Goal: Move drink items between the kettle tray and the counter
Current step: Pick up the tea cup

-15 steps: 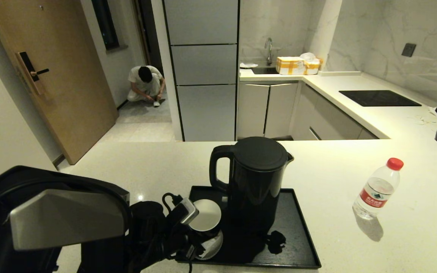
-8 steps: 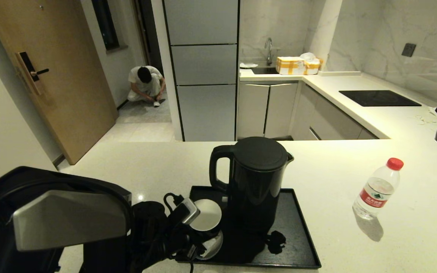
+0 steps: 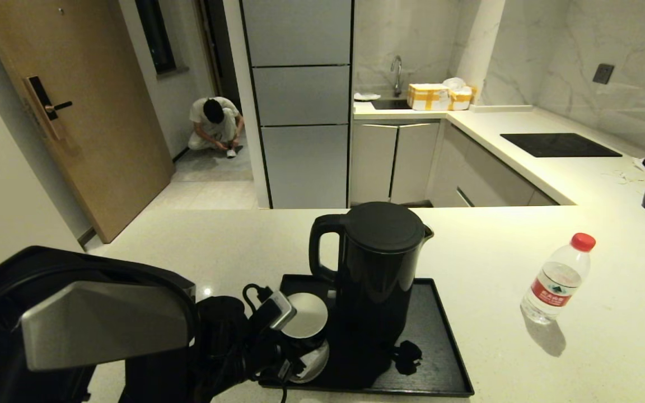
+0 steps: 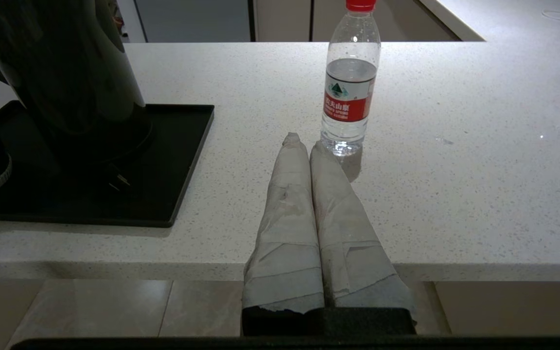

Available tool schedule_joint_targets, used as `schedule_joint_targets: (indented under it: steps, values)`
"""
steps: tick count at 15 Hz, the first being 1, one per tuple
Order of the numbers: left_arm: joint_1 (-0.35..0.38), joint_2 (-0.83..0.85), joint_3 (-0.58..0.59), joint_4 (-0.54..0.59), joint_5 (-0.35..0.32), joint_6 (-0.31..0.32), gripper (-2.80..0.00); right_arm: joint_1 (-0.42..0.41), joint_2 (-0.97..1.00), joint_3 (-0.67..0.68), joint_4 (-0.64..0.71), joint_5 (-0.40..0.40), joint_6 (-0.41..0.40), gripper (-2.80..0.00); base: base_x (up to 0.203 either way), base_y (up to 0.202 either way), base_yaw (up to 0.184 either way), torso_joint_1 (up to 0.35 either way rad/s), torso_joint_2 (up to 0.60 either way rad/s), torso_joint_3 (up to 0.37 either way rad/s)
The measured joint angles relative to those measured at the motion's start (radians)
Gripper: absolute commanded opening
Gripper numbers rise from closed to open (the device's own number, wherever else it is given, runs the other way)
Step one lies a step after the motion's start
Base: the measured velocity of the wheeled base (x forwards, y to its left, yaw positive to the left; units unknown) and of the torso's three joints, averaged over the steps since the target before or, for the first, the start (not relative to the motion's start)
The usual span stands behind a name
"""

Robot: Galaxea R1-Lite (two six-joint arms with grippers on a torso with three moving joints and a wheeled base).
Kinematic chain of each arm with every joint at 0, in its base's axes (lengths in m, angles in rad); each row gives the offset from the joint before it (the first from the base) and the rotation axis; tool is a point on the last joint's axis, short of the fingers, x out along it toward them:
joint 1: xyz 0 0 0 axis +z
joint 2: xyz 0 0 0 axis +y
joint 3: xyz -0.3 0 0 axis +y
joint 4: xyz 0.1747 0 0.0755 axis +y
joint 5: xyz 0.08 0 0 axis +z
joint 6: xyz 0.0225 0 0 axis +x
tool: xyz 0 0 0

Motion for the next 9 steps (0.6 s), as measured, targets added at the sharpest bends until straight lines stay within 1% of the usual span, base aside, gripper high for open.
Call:
schedule_joint_targets:
  steps: [2,6,9]
  values:
    - [0.000,0.001,0.000,0.000,0.000,0.000,0.00,0.000,0.000,0.000,0.000,0.000,0.000,-2.80,0.000,0.000,0.000,0.000,0.00,0.000]
    - [-0.002,0.004,-0.004,0.000,0.031,0.000,0.00,0.000,0.000,0.000,0.000,0.001,0.000,-2.80,0.000,0.000,0.000,0.000,0.00,0.000]
    - [-0.008,0.004,-0.002,0.000,0.034,0.000,0.00,0.000,0.000,0.000,0.000,0.001,0.000,-2.80,0.000,0.000,0.000,0.000,0.00,0.000]
